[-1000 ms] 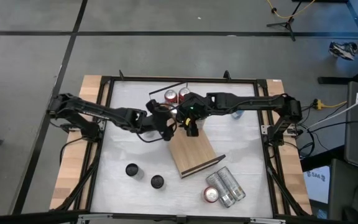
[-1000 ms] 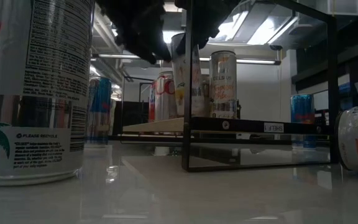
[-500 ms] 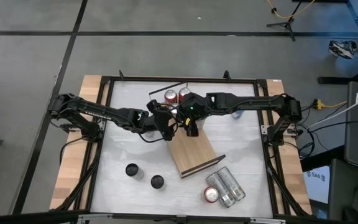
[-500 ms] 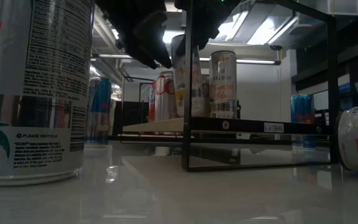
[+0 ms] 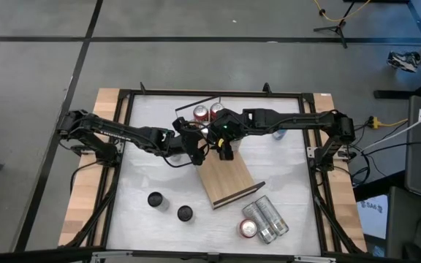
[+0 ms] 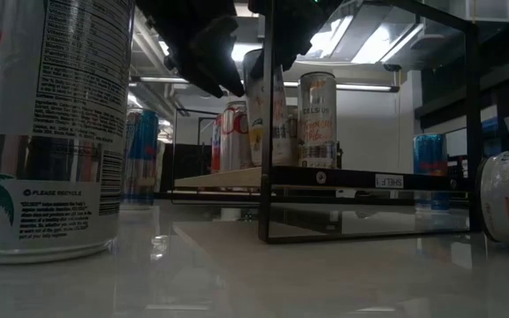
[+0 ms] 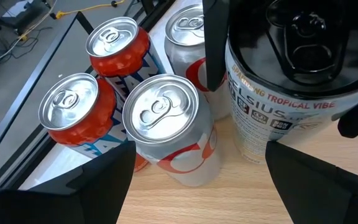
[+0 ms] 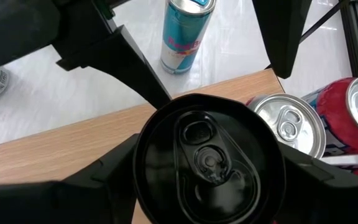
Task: Place canned beverage on shelf
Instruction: Align the yellow soda can with the other yellow soda can
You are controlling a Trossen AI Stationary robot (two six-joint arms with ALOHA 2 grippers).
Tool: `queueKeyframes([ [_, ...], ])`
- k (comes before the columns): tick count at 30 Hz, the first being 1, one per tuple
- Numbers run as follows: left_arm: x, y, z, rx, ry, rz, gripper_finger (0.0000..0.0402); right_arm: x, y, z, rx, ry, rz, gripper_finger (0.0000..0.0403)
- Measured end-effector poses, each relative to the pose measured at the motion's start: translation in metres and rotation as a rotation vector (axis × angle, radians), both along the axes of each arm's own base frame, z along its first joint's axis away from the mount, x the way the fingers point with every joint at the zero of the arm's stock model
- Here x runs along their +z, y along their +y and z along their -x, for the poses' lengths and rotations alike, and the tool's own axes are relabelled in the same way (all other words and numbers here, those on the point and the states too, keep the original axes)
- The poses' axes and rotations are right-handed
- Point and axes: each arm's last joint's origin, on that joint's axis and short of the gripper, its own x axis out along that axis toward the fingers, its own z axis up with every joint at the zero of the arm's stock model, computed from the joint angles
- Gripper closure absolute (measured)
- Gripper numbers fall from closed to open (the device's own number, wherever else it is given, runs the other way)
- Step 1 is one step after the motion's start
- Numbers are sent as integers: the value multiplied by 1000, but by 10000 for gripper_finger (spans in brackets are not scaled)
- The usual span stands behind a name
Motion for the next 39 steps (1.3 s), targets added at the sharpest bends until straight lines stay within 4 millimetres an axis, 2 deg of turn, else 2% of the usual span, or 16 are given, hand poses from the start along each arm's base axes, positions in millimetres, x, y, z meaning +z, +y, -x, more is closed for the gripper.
queueKeyframes([
  [13, 0, 0, 0, 0, -2, 0, 50, 2, 0, 0, 1, -10, 2, 68],
  [23, 0, 0, 0, 0, -1, 0, 50, 6, 0, 1, 1, -1, 2, 76],
  [28, 0, 0, 0, 0, 0, 0, 50, 40, 1, 13, 14, -54, 15, 77],
  [33, 0, -1, 0, -6, 4, -5, 50, 76, 3, 40, 18, -106, 22, 78],
  [36, 0, -1, 0, -7, 4, -5, 50, 92, 4, 58, 18, -134, 24, 78],
  [39, 0, -1, 0, -7, 4, -5, 50, 99, 5, 68, 35, -136, 41, 78],
])
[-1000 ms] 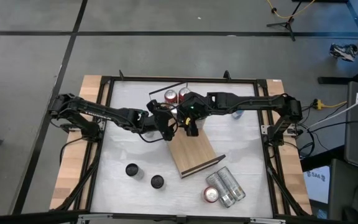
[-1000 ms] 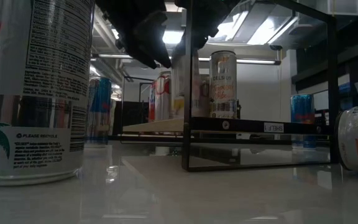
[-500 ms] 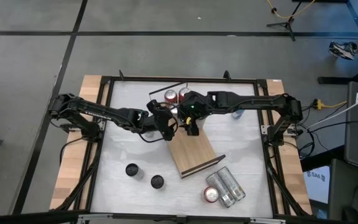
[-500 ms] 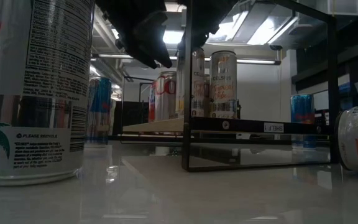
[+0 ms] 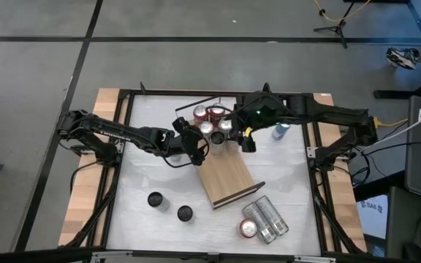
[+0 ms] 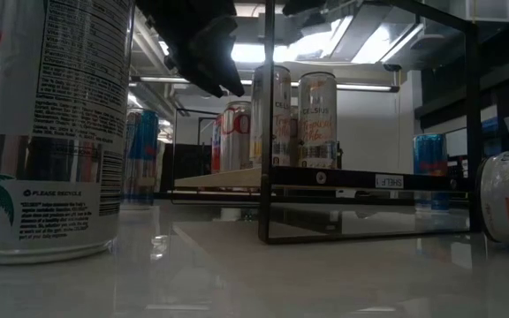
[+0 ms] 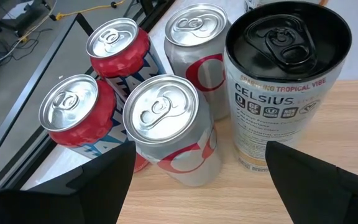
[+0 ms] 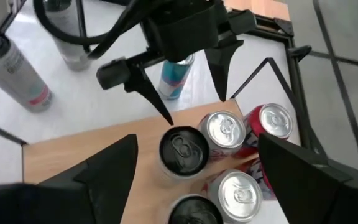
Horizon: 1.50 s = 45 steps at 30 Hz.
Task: Place canned beverage on shelf
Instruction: Align the yellow soda can with the other yellow soda can
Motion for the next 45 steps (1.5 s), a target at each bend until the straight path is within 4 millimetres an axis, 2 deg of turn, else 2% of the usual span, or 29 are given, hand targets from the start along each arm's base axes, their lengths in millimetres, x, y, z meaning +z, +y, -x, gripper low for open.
queueKeyframes([
  [6, 0, -1, 0, -4, 0, 0, 50, -1, 0, 2, 21, 19, 23, 78],
  [12, 0, -4, 0, -12, -1, 0, 50, -12, -1, -10, 32, 48, 32, 78],
  [20, 0, -12, 0, -40, -3, 2, 50, -40, 0, -36, 166, 115, 51, 78],
  [28, 1, -20, 1, -67, -8, 4, 50, -70, -8, -59, 183, 180, 67, 78],
  [41, 2, -25, 0, -79, -27, 8, 49, -77, -26, -59, 168, 211, -22, 78],
  [45, 2, -25, 0, -79, -28, 8, 49, -80, -26, -59, 177, 224, -56, 78],
])
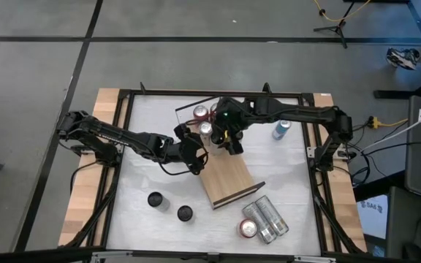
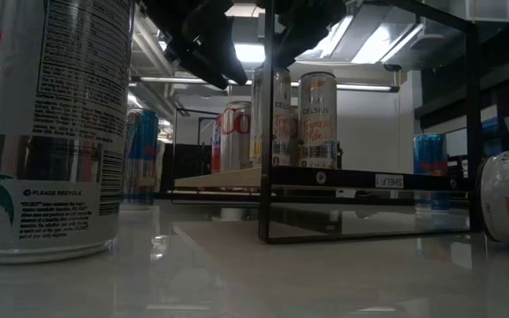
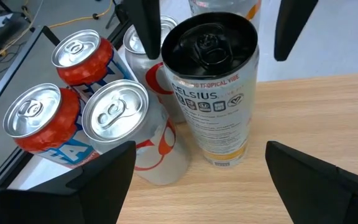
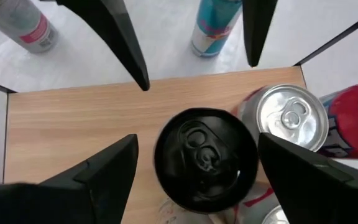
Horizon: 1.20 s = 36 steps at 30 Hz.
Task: Place canned beverage on shelf
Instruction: Align the yellow soda can with the other yellow soda can
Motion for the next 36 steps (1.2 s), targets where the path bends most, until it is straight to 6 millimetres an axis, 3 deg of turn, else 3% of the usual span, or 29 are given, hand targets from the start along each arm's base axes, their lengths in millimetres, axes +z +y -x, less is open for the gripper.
queueKeyframes([
  [15, 0, 0, 0, -2, 1, -2, 49, -16, -3, -7, -52, 69, 51, 80],
  [26, 0, 0, 0, -2, 1, -2, 50, -17, -3, -8, -117, 76, 16, 159],
  [36, 0, 0, 0, 6, 0, -10, 50, -17, -1, -8, -299, 97, -75, 117],
])
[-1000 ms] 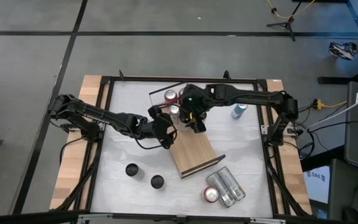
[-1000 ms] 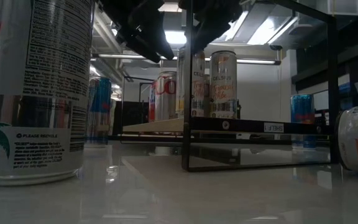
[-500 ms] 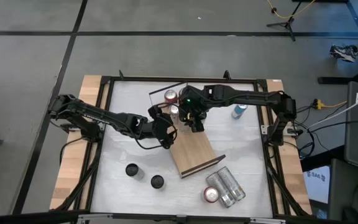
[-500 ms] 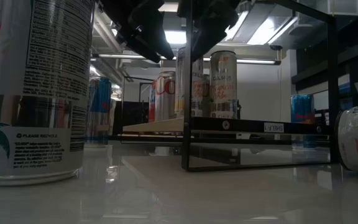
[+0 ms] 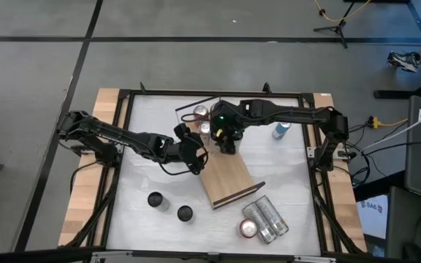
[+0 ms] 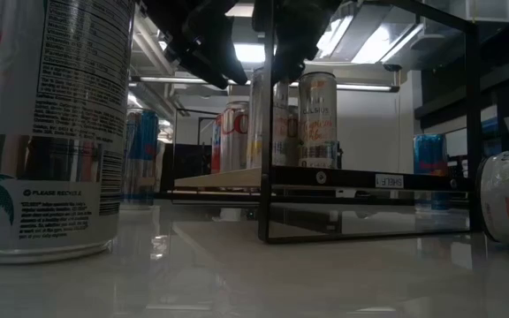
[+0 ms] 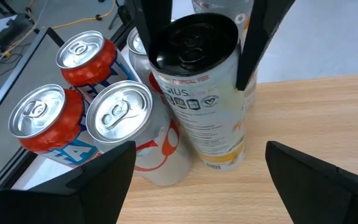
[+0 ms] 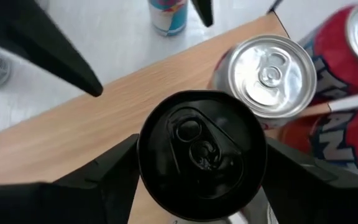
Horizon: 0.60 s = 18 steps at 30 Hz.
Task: Place canned beverage on shelf
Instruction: Align the yellow soda can with the other yellow soda can
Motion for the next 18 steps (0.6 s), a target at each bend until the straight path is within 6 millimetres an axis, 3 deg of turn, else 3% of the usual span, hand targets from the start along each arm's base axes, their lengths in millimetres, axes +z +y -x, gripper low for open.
queueKeyframes([
  [8, 0, 0, 0, 0, 1, 0, 50, 0, 15, -2, -77, 9, 9, 142],
  [18, 0, 0, 0, 0, 2, -1, 50, 0, 32, -2, -202, 12, 36, 125],
])
